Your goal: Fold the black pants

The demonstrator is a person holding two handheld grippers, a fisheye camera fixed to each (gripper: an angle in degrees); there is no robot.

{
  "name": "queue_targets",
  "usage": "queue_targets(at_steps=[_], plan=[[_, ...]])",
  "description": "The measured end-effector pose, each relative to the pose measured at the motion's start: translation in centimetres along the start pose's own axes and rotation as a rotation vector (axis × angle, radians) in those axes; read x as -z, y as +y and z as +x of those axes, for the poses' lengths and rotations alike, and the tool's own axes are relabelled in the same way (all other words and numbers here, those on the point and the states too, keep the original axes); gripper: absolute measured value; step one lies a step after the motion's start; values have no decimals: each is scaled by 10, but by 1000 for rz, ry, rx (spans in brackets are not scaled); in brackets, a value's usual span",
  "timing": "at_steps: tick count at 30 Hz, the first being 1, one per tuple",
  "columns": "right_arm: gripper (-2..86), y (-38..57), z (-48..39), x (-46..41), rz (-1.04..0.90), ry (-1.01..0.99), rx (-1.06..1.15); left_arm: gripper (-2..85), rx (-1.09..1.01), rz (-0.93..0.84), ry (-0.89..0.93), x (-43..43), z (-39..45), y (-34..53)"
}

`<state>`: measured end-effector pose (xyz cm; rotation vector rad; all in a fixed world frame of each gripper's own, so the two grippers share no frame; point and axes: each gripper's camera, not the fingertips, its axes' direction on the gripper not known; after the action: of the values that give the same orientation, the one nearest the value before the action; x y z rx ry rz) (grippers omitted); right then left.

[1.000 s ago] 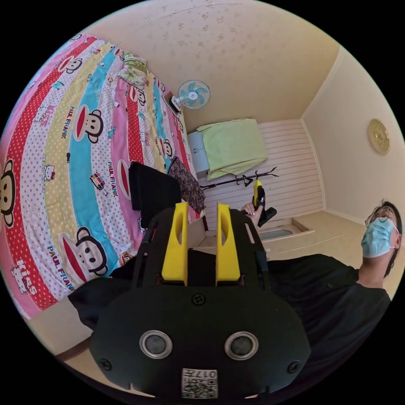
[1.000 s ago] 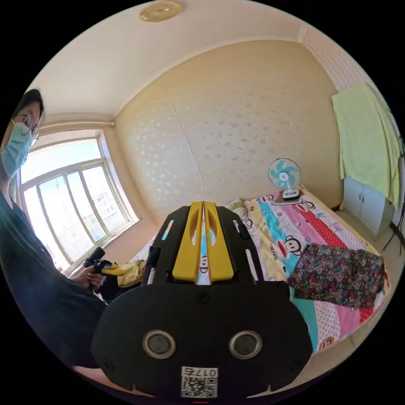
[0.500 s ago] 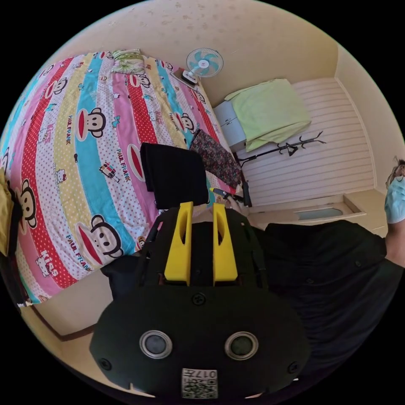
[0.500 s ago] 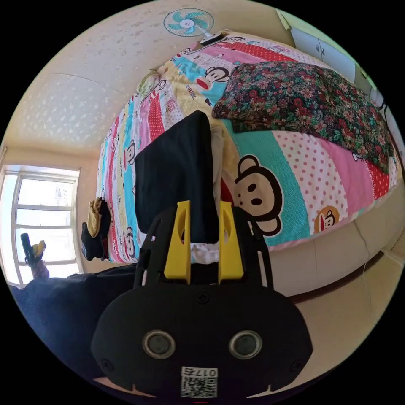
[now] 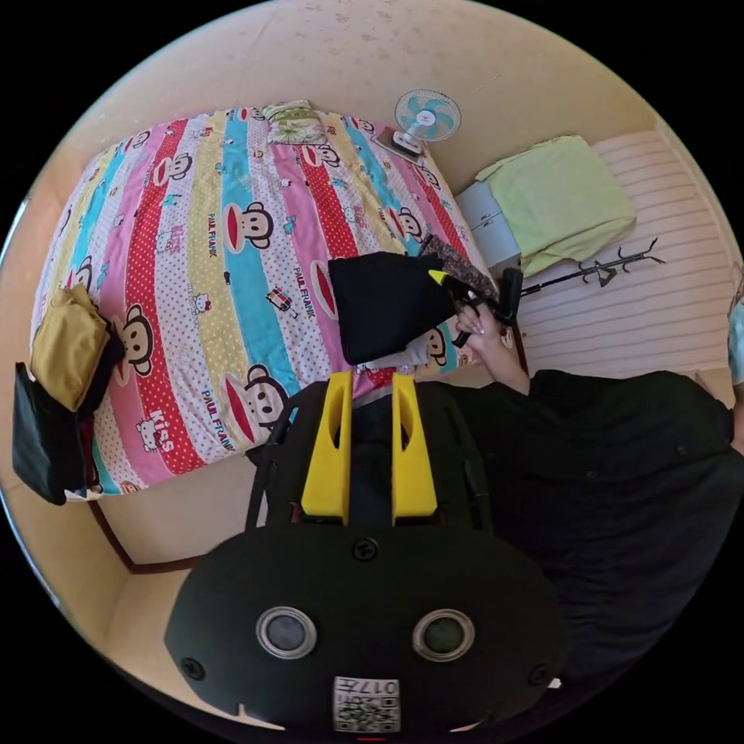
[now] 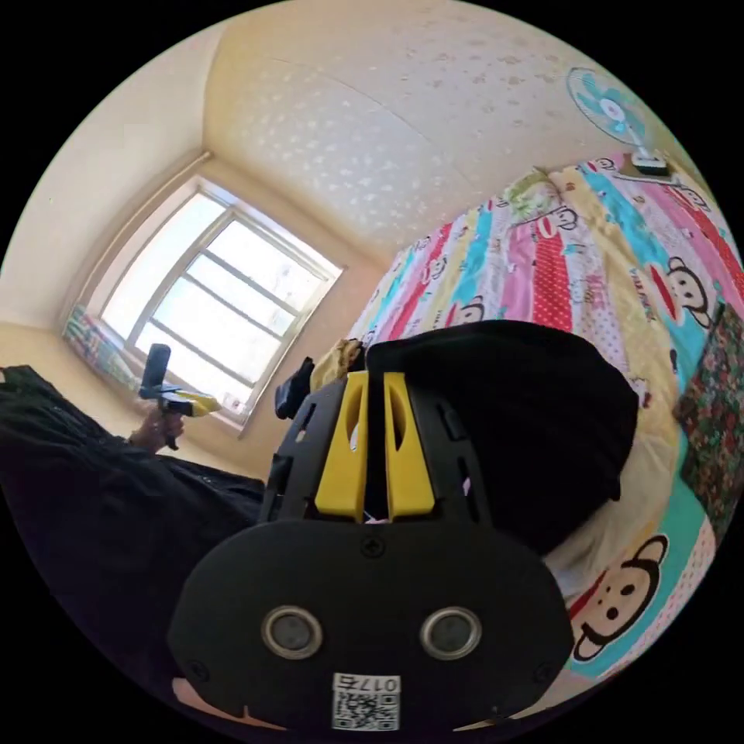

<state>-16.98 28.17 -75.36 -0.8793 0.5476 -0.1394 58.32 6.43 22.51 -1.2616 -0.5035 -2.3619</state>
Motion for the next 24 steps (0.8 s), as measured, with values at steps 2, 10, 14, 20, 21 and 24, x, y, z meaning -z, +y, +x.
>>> queue_targets(at_steps=[2,10,14,20,21,24], plan=[[25,-18,-22,-39,-118,-155,106,81,-1,-4,10,-12,-1,-6],[26,6,-52,-126,-579,-293,173,91,74,-53,118,-62,-37,-39],[29,4,-8,-50,-442,-213,3,108,-51,-126,98,-108,-28,-99],[27,38,57,85,-75,-109,-350,160,-277,-339,61,-237,18,-211],[27,45,56,107,-18,-70,-381,169,-291,-354,43,-250,23,-220],[27,61,44,142,66,13,-444,209,-359,-442,-125,-322,46,-256]])
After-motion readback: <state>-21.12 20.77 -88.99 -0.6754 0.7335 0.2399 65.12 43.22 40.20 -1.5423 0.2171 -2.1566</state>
